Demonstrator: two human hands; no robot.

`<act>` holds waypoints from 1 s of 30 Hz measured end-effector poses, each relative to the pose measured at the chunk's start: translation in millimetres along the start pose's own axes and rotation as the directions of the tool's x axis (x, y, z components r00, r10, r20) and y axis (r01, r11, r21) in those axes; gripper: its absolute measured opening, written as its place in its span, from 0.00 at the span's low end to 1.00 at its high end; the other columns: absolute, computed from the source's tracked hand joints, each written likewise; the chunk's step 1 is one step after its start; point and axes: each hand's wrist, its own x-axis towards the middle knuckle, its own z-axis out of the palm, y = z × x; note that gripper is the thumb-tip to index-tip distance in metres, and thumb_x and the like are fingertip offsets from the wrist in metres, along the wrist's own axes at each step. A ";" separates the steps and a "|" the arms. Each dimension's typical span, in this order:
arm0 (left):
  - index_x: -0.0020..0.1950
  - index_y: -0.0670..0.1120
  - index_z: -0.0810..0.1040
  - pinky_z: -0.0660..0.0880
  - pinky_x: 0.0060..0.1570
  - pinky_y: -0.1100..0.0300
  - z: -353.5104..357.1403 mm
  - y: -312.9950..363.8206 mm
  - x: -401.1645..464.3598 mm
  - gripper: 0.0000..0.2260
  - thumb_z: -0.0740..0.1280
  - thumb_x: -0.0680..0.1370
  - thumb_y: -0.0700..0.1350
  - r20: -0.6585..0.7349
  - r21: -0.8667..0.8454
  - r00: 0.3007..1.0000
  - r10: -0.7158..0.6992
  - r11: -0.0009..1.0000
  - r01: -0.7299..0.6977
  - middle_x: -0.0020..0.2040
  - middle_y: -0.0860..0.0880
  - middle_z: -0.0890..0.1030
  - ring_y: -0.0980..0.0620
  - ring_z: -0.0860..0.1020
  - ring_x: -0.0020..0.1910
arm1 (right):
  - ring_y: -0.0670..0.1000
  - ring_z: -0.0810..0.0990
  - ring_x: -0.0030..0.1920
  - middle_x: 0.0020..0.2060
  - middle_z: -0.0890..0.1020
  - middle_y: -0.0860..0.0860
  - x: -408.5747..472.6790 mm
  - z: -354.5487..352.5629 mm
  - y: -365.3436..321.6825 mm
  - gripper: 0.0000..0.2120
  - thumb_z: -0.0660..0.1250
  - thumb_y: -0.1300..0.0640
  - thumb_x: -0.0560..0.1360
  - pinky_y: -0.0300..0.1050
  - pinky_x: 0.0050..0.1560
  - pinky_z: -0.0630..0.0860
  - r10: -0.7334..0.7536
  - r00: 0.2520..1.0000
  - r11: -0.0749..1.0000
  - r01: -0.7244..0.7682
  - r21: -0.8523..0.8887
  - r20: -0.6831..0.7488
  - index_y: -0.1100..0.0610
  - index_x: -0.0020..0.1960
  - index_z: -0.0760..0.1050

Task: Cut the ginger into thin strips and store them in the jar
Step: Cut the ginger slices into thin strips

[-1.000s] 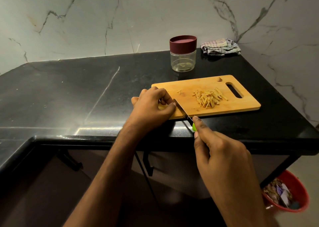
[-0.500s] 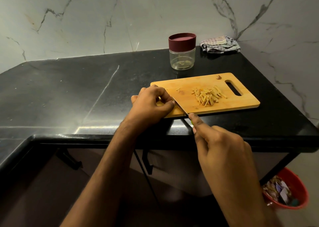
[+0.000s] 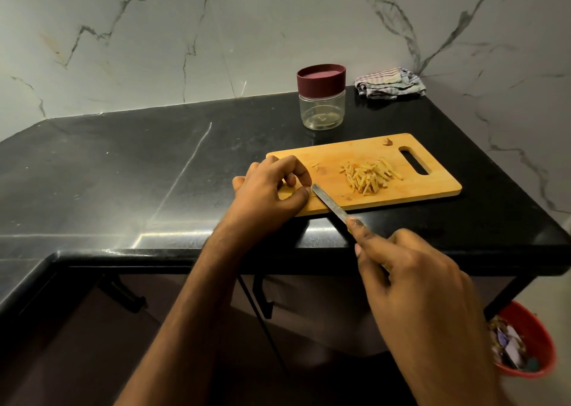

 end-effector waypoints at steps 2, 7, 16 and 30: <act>0.43 0.61 0.75 0.55 0.53 0.56 0.1 -0.6 -0.1 0.07 0.70 0.78 0.51 -0.011 -0.012 1.000 -0.014 1.000 0.014 0.49 0.55 0.75 0.54 0.71 0.55 | 0.43 0.67 0.26 0.29 0.67 0.43 0.2 -0.2 -0.4 0.22 0.62 0.49 0.76 0.37 0.21 0.64 -0.002 0.999 0.999 0.004 0.039 -0.033 0.42 0.69 0.69; 0.41 0.59 0.76 0.53 0.54 0.57 0.4 -0.7 0.2 0.07 0.71 0.77 0.51 -0.026 -0.009 0.998 -0.055 0.998 0.054 0.48 0.56 0.75 0.54 0.72 0.55 | 0.42 0.70 0.27 0.29 0.72 0.42 2.8 1.1 -1.6 0.21 0.62 0.52 0.76 0.35 0.25 0.67 -0.040 0.994 0.988 0.054 0.145 -0.101 0.50 0.70 0.71; 0.40 0.60 0.77 0.55 0.55 0.55 -0.4 0.0 0.5 0.07 0.71 0.77 0.52 -0.026 -0.008 0.998 -0.055 0.998 0.055 0.49 0.55 0.77 0.53 0.73 0.56 | 0.43 0.67 0.25 0.28 0.70 0.45 0.0 7.8 -3.9 0.22 0.67 0.57 0.73 0.36 0.24 0.63 -0.051 0.997 0.990 0.058 0.132 -0.057 0.54 0.67 0.74; 0.39 0.59 0.78 0.62 0.61 0.48 -0.3 -3.7 4.6 0.07 0.72 0.77 0.52 0.001 -0.039 0.999 -0.051 0.998 0.051 0.49 0.55 0.79 0.51 0.74 0.56 | 0.43 0.70 0.25 0.27 0.74 0.47 12.6 22.2 -13.1 0.23 0.71 0.59 0.72 0.35 0.22 0.68 -0.078 0.994 0.992 0.085 0.098 -0.073 0.55 0.67 0.74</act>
